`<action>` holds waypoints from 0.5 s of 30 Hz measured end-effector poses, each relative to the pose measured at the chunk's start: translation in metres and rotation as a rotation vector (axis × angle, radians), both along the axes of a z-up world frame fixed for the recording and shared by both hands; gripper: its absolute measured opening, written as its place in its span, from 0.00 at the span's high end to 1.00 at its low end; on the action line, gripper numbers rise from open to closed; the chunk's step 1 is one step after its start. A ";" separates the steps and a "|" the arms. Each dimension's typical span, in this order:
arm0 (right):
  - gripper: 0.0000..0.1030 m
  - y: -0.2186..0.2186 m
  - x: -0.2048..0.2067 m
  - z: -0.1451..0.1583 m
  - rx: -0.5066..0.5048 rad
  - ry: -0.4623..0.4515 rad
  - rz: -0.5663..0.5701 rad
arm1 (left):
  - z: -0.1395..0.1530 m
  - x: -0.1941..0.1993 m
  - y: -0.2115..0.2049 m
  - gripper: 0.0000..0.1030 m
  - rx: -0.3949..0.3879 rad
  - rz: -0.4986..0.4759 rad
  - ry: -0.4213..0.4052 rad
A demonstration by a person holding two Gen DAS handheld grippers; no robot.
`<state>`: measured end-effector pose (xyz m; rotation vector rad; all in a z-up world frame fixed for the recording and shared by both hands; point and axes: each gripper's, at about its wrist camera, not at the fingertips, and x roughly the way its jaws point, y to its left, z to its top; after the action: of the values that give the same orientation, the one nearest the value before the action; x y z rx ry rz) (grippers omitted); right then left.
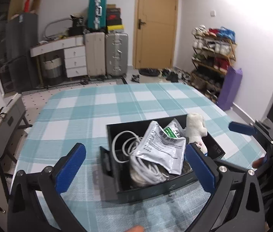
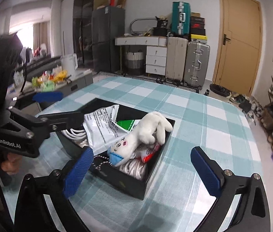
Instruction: Organize soft objects
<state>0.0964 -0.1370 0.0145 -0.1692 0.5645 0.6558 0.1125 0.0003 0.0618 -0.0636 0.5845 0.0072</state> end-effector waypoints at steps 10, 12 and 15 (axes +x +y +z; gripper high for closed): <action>0.01 -0.017 -0.027 0.005 0.129 -0.031 -0.044 | -0.012 -0.030 0.011 0.00 -0.007 0.052 -0.054; 0.01 -0.017 -0.030 0.005 0.139 -0.028 -0.042 | -0.017 -0.032 0.011 0.00 -0.001 0.058 -0.051; 0.01 -0.017 -0.037 0.004 0.145 -0.045 -0.034 | -0.022 -0.034 0.010 0.00 0.014 0.066 -0.052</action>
<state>0.0593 -0.1544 0.0186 -0.0383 0.4741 0.6553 0.0783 0.0099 0.0396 -0.0695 0.5302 0.0730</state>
